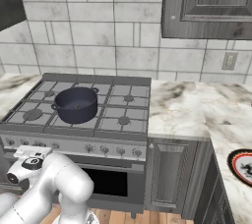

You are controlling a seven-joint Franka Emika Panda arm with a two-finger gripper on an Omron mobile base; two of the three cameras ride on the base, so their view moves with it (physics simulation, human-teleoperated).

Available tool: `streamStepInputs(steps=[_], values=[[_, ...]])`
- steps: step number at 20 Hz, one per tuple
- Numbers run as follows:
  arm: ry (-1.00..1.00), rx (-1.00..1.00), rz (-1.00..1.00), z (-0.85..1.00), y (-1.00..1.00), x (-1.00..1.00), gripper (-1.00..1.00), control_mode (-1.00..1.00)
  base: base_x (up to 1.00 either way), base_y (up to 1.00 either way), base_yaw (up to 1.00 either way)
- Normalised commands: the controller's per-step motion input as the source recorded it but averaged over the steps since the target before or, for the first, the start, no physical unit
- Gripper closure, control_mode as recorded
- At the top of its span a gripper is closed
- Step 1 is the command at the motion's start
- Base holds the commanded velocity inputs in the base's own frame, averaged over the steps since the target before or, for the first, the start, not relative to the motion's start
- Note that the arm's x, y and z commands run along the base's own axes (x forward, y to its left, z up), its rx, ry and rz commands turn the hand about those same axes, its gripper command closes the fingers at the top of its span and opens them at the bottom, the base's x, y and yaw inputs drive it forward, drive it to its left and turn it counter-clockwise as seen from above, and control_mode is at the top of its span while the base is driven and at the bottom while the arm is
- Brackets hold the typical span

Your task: Retrieve the frozen meat and place it in the pot on a burner. Then turn the burner on.

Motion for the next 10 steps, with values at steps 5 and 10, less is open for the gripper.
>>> streamStepInputs(steps=[5, 10], values=[[0.0, -0.03, 0.0, -0.01, 0.01, 0.0, 1.0, -1.0, 0.0, 0.0, 0.0], [0.0, -0.11, 0.05, -0.07, 0.01, 0.0, 1.0, -1.0, 0.0, 0.0, 0.0]])
